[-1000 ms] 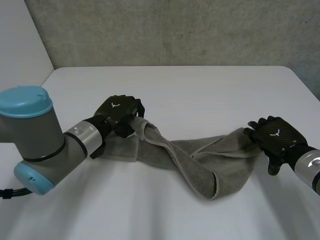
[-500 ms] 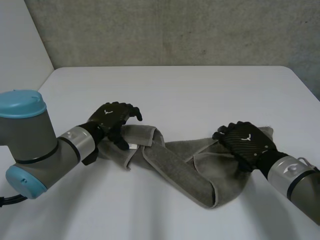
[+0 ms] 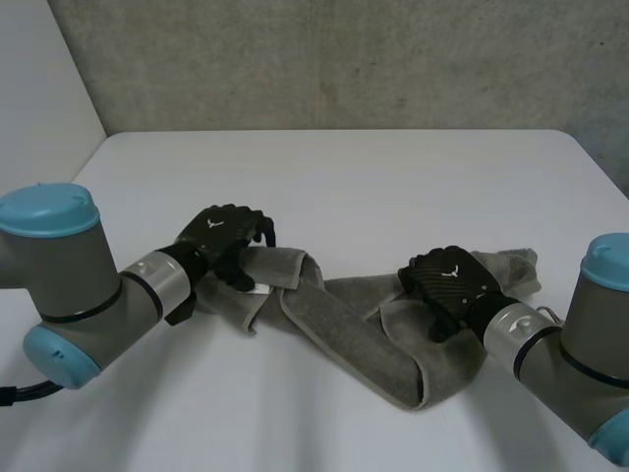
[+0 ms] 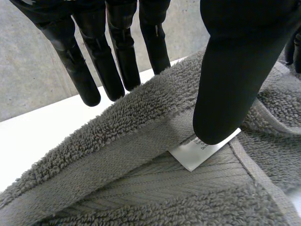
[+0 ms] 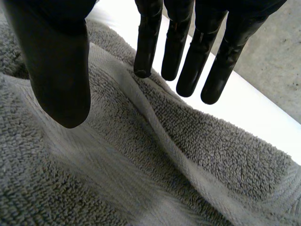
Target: Fold the laundry
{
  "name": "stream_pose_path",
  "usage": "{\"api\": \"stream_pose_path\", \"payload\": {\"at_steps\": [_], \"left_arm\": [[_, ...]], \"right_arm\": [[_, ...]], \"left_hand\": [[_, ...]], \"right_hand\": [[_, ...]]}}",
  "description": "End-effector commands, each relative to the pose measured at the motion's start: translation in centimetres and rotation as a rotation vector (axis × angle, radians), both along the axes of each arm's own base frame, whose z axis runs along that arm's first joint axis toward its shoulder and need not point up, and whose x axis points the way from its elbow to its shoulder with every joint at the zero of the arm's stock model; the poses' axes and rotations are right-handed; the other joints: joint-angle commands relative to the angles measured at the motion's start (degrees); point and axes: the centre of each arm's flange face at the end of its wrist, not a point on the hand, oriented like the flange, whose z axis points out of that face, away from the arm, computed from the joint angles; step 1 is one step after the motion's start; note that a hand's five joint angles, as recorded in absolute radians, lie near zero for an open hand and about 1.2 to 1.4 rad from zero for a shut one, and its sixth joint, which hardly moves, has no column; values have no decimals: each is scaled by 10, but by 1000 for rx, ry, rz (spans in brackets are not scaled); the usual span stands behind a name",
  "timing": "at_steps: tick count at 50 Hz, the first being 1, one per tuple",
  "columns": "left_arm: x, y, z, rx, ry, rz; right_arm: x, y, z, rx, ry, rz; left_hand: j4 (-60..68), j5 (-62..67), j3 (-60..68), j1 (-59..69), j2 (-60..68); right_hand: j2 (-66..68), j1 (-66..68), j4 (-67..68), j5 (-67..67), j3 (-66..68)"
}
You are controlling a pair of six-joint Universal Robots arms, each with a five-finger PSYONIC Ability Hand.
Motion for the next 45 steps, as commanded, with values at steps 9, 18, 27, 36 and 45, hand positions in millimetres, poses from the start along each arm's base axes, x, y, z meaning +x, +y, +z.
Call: {"api": "stream_pose_path", "payload": {"at_steps": [9,18,27,36,45], "left_arm": [[-2,-6,-1,-39,14,3],[-2,-6,-1,-40,13,5],[9,-14,28,-106,37,47],[44,-17,100,-219,137,153],[63,-24,110,-168,211,221]], "right_arm": [[1,-5,-9,17,9,-6],[0,-8,-6,-8,0,-11],[-5,-8,51,-159,-50,-29],[-73,-29,146,-363,-82,-190],[-114,-42,149,-236,-89,-194]], "left_hand": [[256,257,256,256,256],[404,405,404,404,404],[404,405,404,404,404],[404,405,404,404,404],[404,405,404,404,404]], "right_hand": [[208,206,208,205,207],[434,432,433,430,432],[434,432,433,430,432],[434,432,433,430,432],[434,432,433,430,432]]}}
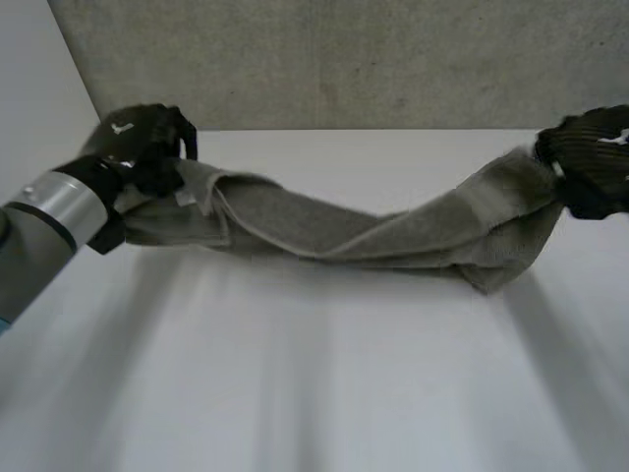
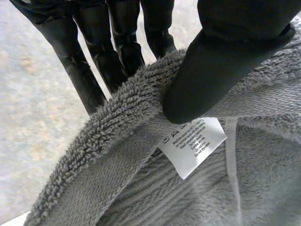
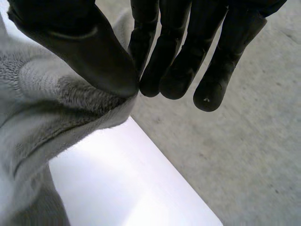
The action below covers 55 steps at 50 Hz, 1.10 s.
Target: Fold the laundry
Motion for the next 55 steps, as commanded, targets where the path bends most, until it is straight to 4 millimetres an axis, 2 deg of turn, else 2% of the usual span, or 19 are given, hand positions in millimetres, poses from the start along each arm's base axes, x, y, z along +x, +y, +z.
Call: {"api": "stream_pose_path", "payload": {"at_steps": [1,10,20,24,26,33,35,37,38,40,41,42,43,44,45,46,48,52,55], "left_arm": [[10,-4,-3,67,56,28],[12,6,-39,258,28,27],[18,16,-57,361,6,44],[21,12,-65,389,3,54],[20,5,-80,427,-4,55],[9,-26,-76,369,2,40],[5,-35,-67,326,7,31],[-14,-47,-33,197,24,-17],[-14,-47,-33,197,25,-17],[-33,-52,14,36,54,-62],[-33,-52,14,35,54,-62],[-40,-53,43,-65,78,-77],[-40,-53,43,-66,78,-77],[-44,-53,73,-173,110,-83],[-44,-52,100,-276,147,-74],[-44,-52,101,-277,147,-74],[-40,-50,134,-409,214,-36],[-35,-50,142,-416,277,-18],[-33,-52,121,-310,304,-16]], "right_arm": [[-31,-11,-4,108,-25,1],[-40,-20,-15,142,-16,-16],[-43,-20,-22,184,-15,-19],[-41,-25,-50,289,15,0],[-36,-24,-59,323,44,30],[-11,-33,-77,345,245,98],[-7,-42,-74,320,280,73],[5,-63,-52,204,309,19],[5,-63,-51,204,309,19],[21,-84,-5,-20,235,-13],[21,-84,-5,-22,234,-13],[28,-92,20,-131,153,-20],[28,-92,20,-132,152,-20],[31,-96,48,-242,56,-27],[31,-95,77,-342,-43,-31],[31,-95,77,-343,-44,-31],[28,-82,124,-480,-214,-7],[27,-72,131,-428,-313,36],[30,-69,105,-288,-319,69]], "left_hand": [[102,140,107,150,106],[102,140,107,150,106],[102,140,107,150,106],[102,140,107,150,106],[102,140,107,150,106],[102,140,107,150,106],[102,140,107,150,106],[102,140,107,150,106],[102,140,107,150,106],[102,140,107,150,106],[102,140,107,150,106],[102,140,107,150,106],[102,140,107,150,106],[102,140,107,150,106],[102,140,107,150,106],[102,140,107,150,106],[102,140,107,150,106],[102,140,107,150,106],[102,140,107,150,106]], "right_hand": [[30,40,34,32,34],[30,40,34,32,34],[30,40,34,32,34],[30,40,34,32,34],[30,40,34,32,34],[30,40,34,32,34],[30,40,34,32,34],[30,40,34,32,34],[30,40,34,32,34],[30,40,34,32,34],[30,40,34,32,34],[30,40,34,32,34],[30,40,34,32,34],[30,40,34,32,34],[30,40,34,32,34],[30,40,34,32,34],[30,40,34,32,34],[30,40,34,32,34],[30,40,34,32,34]]}}
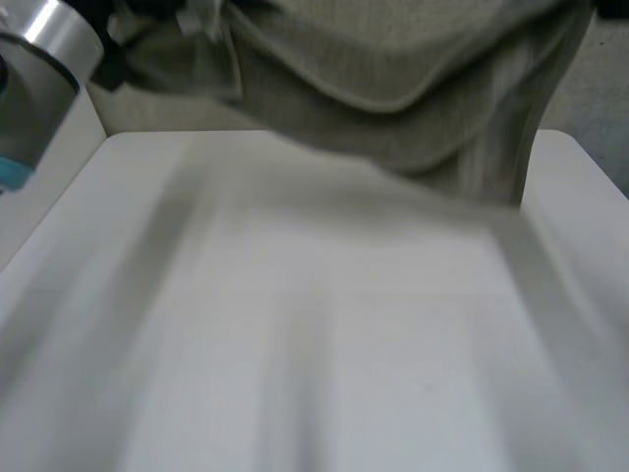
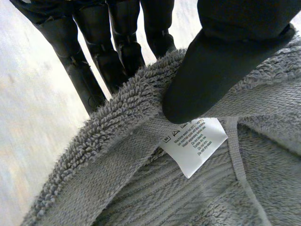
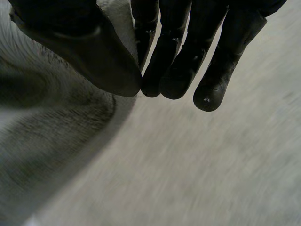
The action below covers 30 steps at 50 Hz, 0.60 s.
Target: Fold the laundry
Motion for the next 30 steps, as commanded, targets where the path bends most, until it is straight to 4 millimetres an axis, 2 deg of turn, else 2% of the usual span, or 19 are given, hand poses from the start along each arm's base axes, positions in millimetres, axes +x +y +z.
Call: {"api": "stream_pose_path", "payload": {"at_steps": [1,2,3,4,5,6,7,9,10,11,12,13,15,16,18,20,24,30], "left_arm": [[9,-3,-28,143,76,4],[9,-3,-28,144,76,4],[10,-3,-50,212,59,5],[10,-3,-50,213,59,5],[10,-1,-72,275,41,8],[12,2,-96,344,21,14],[12,2,-96,345,21,14],[13,11,-145,483,-23,8],[13,12,-146,484,-23,8],[14,17,-168,538,-48,-1],[14,23,-187,577,-82,-8],[14,23,-187,577,-82,-8],[16,38,-218,631,-162,-20],[16,38,-218,631,-162,-20],[20,54,-238,661,-251,-18],[21,61,-245,667,-294,-17],[25,73,-249,650,-375,-9],[36,85,-243,608,-438,17]], "right_arm": [[4,19,-25,190,-69,141],[4,19,-25,190,-68,141],[8,24,-41,240,-23,173],[10,29,-58,289,25,189],[10,29,-59,289,26,189],[12,34,-78,338,80,204],[12,34,-78,338,80,204],[12,44,-116,432,175,207],[12,48,-138,485,223,204],[12,48,-139,486,223,204],[12,54,-159,533,272,203],[12,54,-159,533,273,203],[5,63,-192,605,358,190],[5,63,-192,605,359,190],[-11,67,-214,659,412,151],[-18,68,-220,675,424,132],[-27,68,-223,699,416,100],[-39,67,-225,722,397,63]], "left_hand": [[102,140,105,150,106],[102,140,105,150,106],[102,140,105,150,106],[102,140,105,150,106],[102,140,105,150,106],[102,140,105,150,106],[102,140,105,150,106],[92,131,95,140,96],[92,130,95,140,96],[92,130,95,140,96],[86,124,88,133,89],[85,124,88,133,89],[85,124,88,133,89],[85,124,88,133,89],[75,114,78,123,79],[67,105,70,115,71],[64,102,66,111,67],[-10,28,-8,37,-7]], "right_hand": [[30,39,34,28,34],[30,39,34,28,34],[30,39,34,28,34],[30,39,34,28,34],[30,39,34,28,34],[30,39,34,28,34],[30,39,34,28,34],[30,39,34,28,34],[30,39,34,28,34],[30,39,34,28,34],[30,39,34,28,34],[30,39,34,28,34],[30,39,34,28,34],[30,39,34,28,34],[30,39,34,28,34],[30,39,34,28,34],[30,39,34,28,34],[30,39,34,28,34]]}}
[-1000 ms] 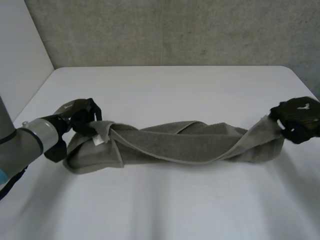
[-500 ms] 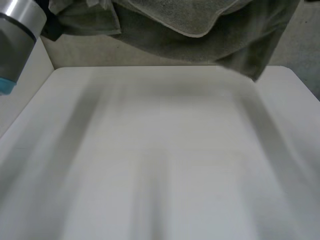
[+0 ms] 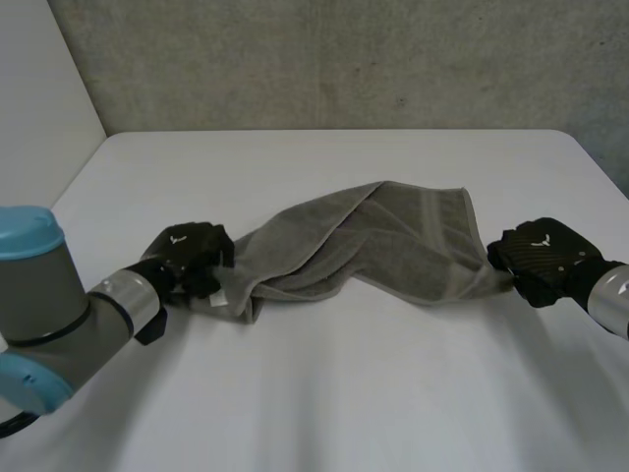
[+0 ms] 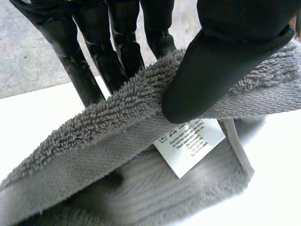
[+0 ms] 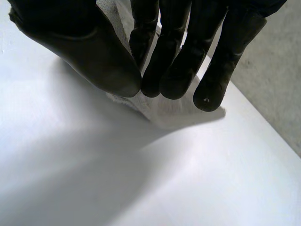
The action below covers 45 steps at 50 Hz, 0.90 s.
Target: Fold the laundry
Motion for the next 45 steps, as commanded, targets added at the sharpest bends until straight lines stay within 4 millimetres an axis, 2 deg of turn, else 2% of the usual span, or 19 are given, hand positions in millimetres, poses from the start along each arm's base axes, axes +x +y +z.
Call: {"api": "stream_pose_path", "payload": {"at_steps": [1,2,4,5,7,13,17,29,39,45], "left_arm": [[10,13,7,-49,-72,-6],[10,13,7,-49,-72,-6],[10,14,10,-61,-69,-4],[10,14,10,-61,-69,-4],[10,14,13,-71,-67,-5],[6,21,12,-69,-67,-21],[0,32,12,-64,-67,-50],[-20,69,6,-70,-63,-168],[-27,70,-1,-125,-53,-187],[-27,69,-11,-166,-140,-214]], "right_arm": [[-15,0,0,14,-10,-59],[-15,0,0,14,-10,-59],[-18,3,-1,16,-12,-70],[-18,3,-1,16,-12,-70],[-18,5,-1,18,-12,-70],[-20,3,0,6,-10,-76],[-23,2,6,-22,-7,-86],[-30,-4,7,-45,-4,-107],[-29,-2,3,-30,-5,-102],[-28,-1,2,-28,-4,-100]], "left_hand": [[-5,-9,-5,-1,-4],[-6,-10,-6,-1,-4],[-166,-170,-166,-162,-165],[-167,-171,-167,-163,-166],[-288,-292,-288,-284,-286],[-351,-354,-351,-346,-349],[-421,-425,-421,-417,-419],[-421,-425,-421,-417,-420],[-409,-413,-409,-405,-408],[-401,-405,-401,-397,-399]], "right_hand": [[30,39,34,28,34],[30,39,34,28,34],[30,39,34,28,34],[30,39,34,28,34],[30,39,34,28,34],[30,39,34,28,34],[30,39,34,28,34],[30,39,34,28,34],[30,39,34,28,34],[30,39,34,28,34]]}}
